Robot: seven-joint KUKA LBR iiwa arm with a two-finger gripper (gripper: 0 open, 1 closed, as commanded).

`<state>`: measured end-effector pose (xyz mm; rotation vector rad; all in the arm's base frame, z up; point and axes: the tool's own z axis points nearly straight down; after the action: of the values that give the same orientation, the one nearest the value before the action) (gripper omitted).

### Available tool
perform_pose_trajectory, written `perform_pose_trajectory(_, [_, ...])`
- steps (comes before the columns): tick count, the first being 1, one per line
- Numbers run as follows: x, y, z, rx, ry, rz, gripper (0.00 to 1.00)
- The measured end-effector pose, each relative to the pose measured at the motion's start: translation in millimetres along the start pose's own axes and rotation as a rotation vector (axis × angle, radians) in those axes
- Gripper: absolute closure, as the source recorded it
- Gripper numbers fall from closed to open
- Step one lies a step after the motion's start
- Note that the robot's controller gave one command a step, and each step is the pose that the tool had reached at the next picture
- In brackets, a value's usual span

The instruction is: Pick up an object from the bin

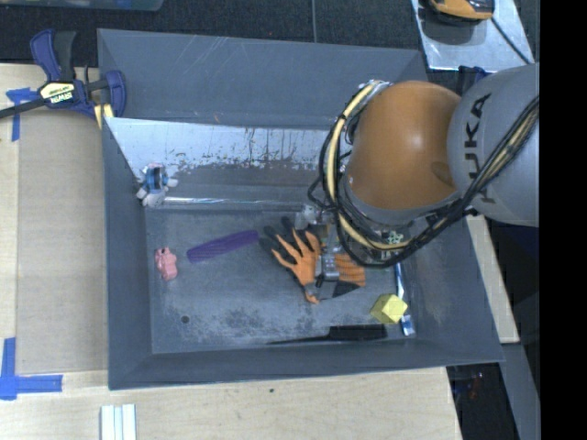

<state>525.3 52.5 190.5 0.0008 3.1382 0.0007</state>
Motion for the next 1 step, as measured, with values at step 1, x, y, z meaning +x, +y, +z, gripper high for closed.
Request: perform_pose_trajectory(1, [-37.5,-33.8,89.5,0.0,-0.005,0.062,0.0])
